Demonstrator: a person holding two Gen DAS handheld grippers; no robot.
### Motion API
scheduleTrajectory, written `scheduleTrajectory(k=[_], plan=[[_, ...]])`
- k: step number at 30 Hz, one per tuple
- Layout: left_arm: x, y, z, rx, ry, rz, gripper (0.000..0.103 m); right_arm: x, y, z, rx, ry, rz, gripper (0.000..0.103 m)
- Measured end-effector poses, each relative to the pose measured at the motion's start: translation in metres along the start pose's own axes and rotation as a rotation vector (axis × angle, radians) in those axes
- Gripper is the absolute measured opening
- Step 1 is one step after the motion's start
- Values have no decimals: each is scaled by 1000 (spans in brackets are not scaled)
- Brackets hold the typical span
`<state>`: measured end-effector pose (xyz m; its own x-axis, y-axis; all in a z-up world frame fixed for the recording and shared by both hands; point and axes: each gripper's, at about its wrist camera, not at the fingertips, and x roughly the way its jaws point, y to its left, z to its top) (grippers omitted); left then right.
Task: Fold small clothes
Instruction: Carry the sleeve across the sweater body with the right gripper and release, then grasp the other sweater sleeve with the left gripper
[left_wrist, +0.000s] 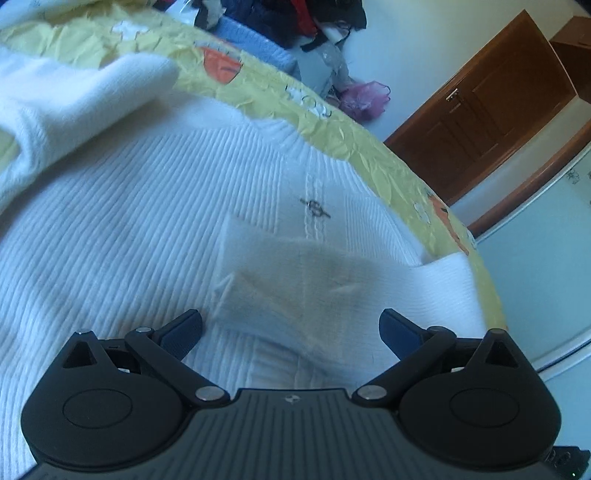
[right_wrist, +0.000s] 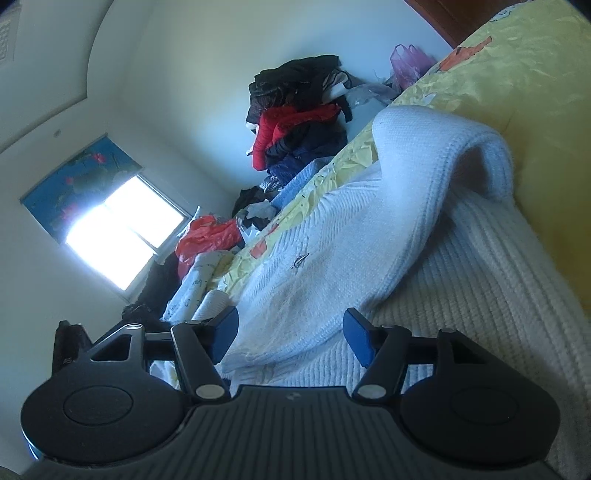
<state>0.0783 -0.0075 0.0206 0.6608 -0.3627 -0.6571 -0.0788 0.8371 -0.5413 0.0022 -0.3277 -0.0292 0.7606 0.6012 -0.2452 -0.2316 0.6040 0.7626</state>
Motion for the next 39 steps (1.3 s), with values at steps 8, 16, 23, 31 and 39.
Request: scheduleTrajectory(k=[8, 16, 23, 31, 39], plan=[[15, -17, 12, 141, 4, 139, 11, 3, -2, 0, 18, -3, 10, 68], [-50, -49, 35, 416, -271, 217, 10, 1, -5, 0, 27, -10, 6, 68], [-10, 13, 26, 395, -107, 350, 10, 0, -5, 1, 26, -5, 3, 69], [-32, -1, -3, 584, -287, 469, 62, -2, -5, 0, 27, -6, -6, 69], [-25, -8, 3, 566, -340, 253, 100, 1, 7, 2, -30, 6, -74, 69]])
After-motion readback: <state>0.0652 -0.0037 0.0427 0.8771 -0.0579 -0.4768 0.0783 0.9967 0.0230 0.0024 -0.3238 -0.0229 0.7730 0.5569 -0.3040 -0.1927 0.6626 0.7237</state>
